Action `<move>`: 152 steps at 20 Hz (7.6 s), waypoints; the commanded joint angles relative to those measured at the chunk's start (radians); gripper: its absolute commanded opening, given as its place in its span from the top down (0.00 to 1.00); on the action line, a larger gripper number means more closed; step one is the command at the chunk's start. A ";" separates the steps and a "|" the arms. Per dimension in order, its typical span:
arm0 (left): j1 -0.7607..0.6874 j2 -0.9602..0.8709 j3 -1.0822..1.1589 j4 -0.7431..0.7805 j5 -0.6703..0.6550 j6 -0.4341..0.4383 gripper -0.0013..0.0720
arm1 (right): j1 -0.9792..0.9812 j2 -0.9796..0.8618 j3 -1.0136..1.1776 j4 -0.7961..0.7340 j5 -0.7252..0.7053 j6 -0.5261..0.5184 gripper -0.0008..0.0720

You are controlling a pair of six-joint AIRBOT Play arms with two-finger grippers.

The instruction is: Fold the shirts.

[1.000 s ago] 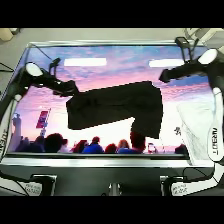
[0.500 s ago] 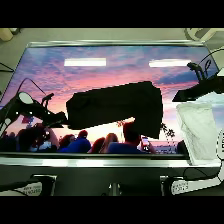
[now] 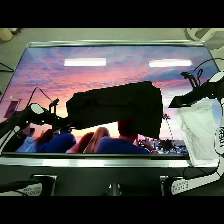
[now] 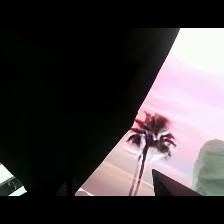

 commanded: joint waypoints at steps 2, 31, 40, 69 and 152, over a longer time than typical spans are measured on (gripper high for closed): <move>-0.013 -0.001 -0.005 -0.002 0.069 -0.037 0.90 | 0.036 -0.035 -0.002 -0.018 -0.002 0.000 0.26; -0.028 0.612 0.832 0.297 0.143 -0.063 0.95 | 0.117 0.839 0.087 -0.008 -0.775 -0.067 0.96; -0.027 0.764 0.900 0.266 0.277 -0.146 0.95 | 0.116 1.128 0.089 -0.007 -0.764 -0.044 0.96; 0.001 -0.321 0.785 0.456 0.053 -0.074 0.95 | 0.249 -0.047 0.087 -0.018 -0.666 0.090 0.96; 0.175 0.006 0.390 0.016 -0.155 0.150 0.95 | 0.068 0.382 -0.396 0.201 -0.340 0.029 0.96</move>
